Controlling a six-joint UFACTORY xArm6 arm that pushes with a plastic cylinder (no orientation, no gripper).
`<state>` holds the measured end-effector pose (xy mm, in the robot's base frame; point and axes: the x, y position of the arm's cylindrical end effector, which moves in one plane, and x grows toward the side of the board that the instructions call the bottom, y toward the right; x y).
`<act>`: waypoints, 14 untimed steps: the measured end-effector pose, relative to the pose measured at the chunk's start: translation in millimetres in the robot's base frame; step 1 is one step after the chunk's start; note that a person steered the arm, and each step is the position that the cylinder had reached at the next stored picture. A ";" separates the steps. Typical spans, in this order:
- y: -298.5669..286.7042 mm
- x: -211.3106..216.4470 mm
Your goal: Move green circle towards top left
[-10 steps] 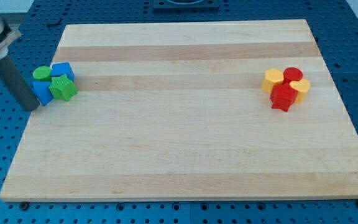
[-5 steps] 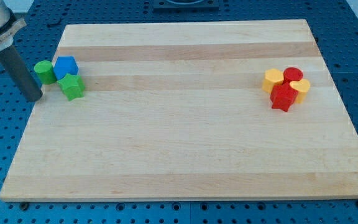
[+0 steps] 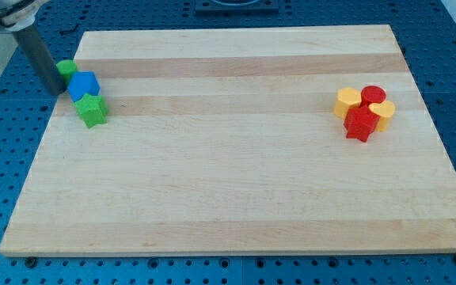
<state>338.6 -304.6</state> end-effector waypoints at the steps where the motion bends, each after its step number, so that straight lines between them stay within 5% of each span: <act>1: -0.5 -9.4; 4: -0.5 -37.1; 6: 0.5 -124.1; 8: -0.3 -123.3; 12: 6.8 -45.5; 14: 15.2 -82.3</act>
<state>256.3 -289.4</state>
